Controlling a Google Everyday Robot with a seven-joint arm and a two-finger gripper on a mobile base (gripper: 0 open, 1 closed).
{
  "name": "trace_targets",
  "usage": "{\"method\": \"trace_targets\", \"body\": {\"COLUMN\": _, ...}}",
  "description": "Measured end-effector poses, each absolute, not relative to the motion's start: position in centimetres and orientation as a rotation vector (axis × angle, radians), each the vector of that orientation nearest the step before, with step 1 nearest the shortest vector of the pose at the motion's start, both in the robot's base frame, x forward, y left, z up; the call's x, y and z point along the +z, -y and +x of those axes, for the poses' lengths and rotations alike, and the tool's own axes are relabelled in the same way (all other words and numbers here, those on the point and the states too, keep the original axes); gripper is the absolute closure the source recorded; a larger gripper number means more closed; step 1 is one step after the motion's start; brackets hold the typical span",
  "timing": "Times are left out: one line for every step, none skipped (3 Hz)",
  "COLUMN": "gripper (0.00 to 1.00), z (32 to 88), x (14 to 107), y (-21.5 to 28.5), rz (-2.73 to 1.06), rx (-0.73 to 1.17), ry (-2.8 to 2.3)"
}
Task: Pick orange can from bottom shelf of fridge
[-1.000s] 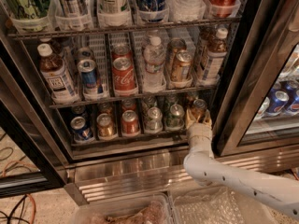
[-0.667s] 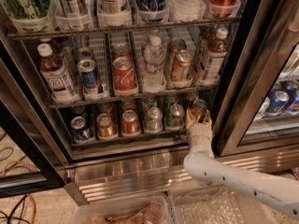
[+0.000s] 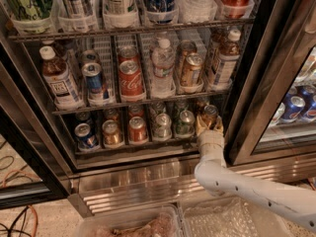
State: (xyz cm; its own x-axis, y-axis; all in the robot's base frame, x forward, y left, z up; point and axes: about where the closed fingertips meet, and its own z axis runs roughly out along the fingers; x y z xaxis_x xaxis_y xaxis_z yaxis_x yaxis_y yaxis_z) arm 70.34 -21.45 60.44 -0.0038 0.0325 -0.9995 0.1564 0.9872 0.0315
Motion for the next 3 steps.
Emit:
{"method": "trace_targets", "body": {"gripper": 1.00, "z": 70.1, "x": 60.5, "y": 21.2, "rz": 0.149, "rx": -0.081, "ry": -1.591}}
{"method": "trace_targets", "body": {"gripper": 1.00, "z": 69.1, "x": 61.2, "y": 21.0, "rz": 0.131, "rx": -0.088, "ry": -1.595}}
{"method": "trace_targets", "body": {"gripper": 1.00, "z": 67.8, "x": 62.4, "y": 20.8, "rz": 0.119, "rx": -0.096, "ry": -1.578}}
